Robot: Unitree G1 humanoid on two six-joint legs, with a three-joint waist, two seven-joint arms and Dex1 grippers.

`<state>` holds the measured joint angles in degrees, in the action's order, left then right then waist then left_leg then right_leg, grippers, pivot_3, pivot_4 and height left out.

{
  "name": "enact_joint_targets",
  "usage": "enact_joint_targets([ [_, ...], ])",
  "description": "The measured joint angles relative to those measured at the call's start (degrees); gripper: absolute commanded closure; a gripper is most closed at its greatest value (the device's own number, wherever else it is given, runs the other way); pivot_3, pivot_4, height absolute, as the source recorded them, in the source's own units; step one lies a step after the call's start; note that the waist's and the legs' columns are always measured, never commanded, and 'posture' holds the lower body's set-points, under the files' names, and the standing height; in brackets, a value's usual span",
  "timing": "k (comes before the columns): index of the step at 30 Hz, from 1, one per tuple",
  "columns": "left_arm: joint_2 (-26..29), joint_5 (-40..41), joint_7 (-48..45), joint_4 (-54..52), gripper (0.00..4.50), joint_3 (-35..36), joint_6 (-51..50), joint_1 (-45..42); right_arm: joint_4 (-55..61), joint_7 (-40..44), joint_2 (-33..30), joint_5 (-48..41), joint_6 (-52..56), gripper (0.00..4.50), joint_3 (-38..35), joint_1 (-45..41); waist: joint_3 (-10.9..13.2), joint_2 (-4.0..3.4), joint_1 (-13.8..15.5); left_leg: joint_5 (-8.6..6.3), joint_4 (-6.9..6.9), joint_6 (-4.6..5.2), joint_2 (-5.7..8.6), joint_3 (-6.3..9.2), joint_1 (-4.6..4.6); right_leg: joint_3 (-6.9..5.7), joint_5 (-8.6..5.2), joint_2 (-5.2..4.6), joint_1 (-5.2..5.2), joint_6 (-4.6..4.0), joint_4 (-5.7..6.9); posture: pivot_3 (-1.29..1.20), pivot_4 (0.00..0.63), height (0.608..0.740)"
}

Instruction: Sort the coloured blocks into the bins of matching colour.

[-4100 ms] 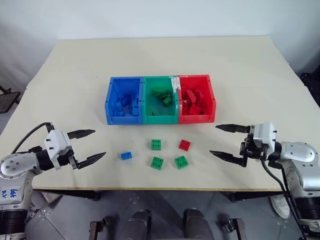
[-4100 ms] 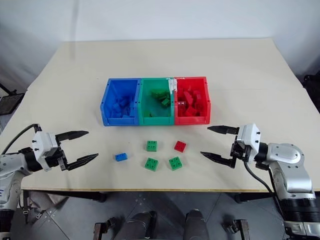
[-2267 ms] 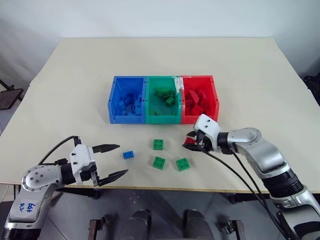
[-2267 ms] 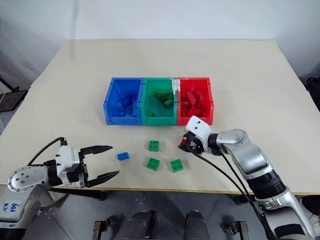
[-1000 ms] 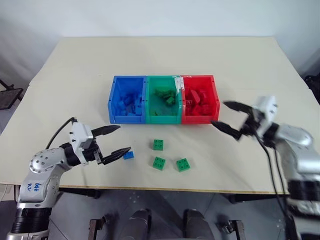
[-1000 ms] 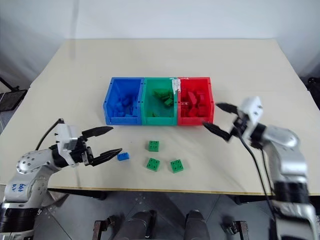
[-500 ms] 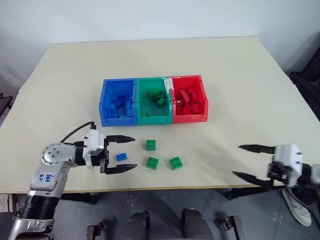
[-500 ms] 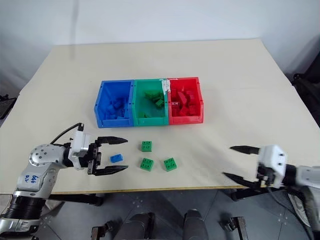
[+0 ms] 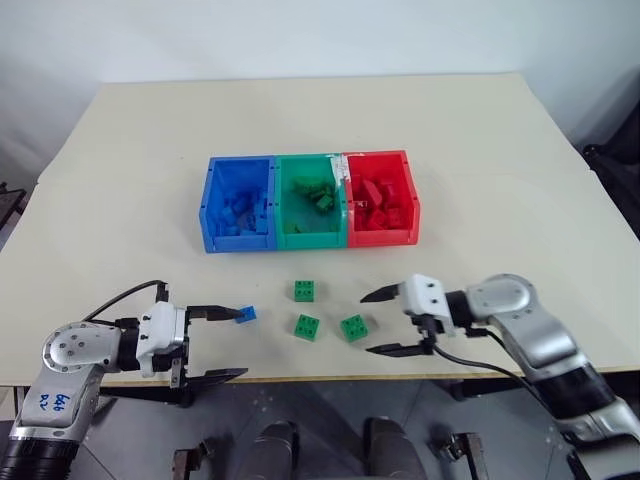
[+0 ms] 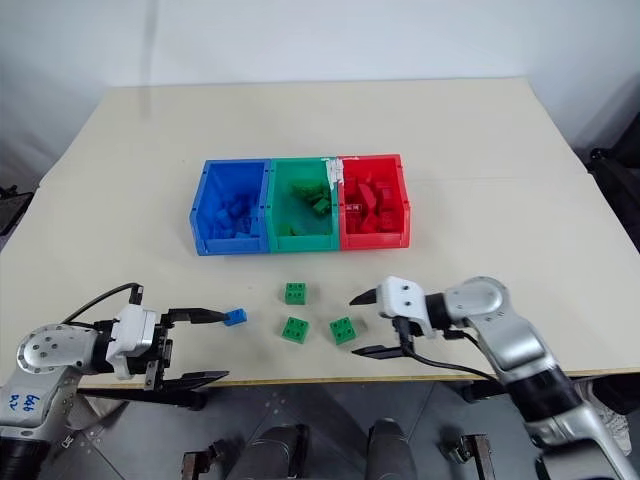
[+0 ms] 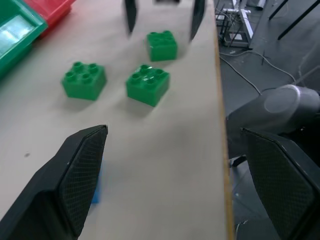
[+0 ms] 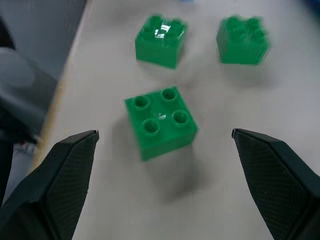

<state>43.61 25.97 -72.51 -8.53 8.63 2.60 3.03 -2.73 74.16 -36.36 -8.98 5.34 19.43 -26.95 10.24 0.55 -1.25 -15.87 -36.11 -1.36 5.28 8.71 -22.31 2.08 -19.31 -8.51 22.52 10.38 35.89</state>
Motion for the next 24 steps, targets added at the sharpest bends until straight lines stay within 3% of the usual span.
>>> enact_joint_targets([
  [4,-0.2,0.0,2.1,-1.5,0.00,0.2,-0.1,0.8,-3.8,1.0,1.7,1.3,-2.7,1.56,1.8,-3.5,0.0,0.00,-0.1,-0.01,-0.02,-0.01,0.01,0.01,0.00,0.00,0.00,0.00,-0.01,-0.01,0.01,0.00,0.150,0.740],
  [8,-0.7,0.0,4.4,-2.4,0.00,0.4,-0.1,1.8,-4.1,2.4,1.6,1.0,-3.0,2.98,1.8,-3.5,0.0,0.00,-0.2,-0.01,-0.01,-0.01,0.00,0.00,0.01,0.00,0.00,0.01,0.00,-0.01,0.01,0.00,0.150,0.740],
  [14,-2.6,-0.5,9.7,-3.2,0.00,1.9,-0.1,2.9,-2.8,0.5,3.8,-4.6,2.8,3.03,-3.2,-4.4,0.0,-0.01,-0.5,-0.02,0.02,-0.03,-0.03,-0.03,0.01,0.02,0.01,0.03,0.04,-0.02,0.02,0.00,0.150,0.740],
  [19,-5.3,1.7,16.3,-5.4,0.00,5.7,-3.8,4.1,-4.6,-9.7,10.3,-5.5,10.1,3.03,-6.7,-13.9,0.0,-0.02,-0.4,-0.02,0.04,-0.11,-0.09,-0.01,0.01,0.00,0.00,0.09,0.14,-0.10,0.12,0.00,0.150,0.740],
  [24,-5.7,2.5,18.2,-4.9,0.00,8.5,-5.7,7.5,-20.7,-19.2,18.1,-1.3,9.1,3.03,-7.9,-28.1,0.0,-0.03,-0.7,-0.02,0.11,-0.11,-0.09,-0.07,0.00,0.01,0.02,0.07,0.24,-0.14,0.13,0.00,0.150,0.740],
])
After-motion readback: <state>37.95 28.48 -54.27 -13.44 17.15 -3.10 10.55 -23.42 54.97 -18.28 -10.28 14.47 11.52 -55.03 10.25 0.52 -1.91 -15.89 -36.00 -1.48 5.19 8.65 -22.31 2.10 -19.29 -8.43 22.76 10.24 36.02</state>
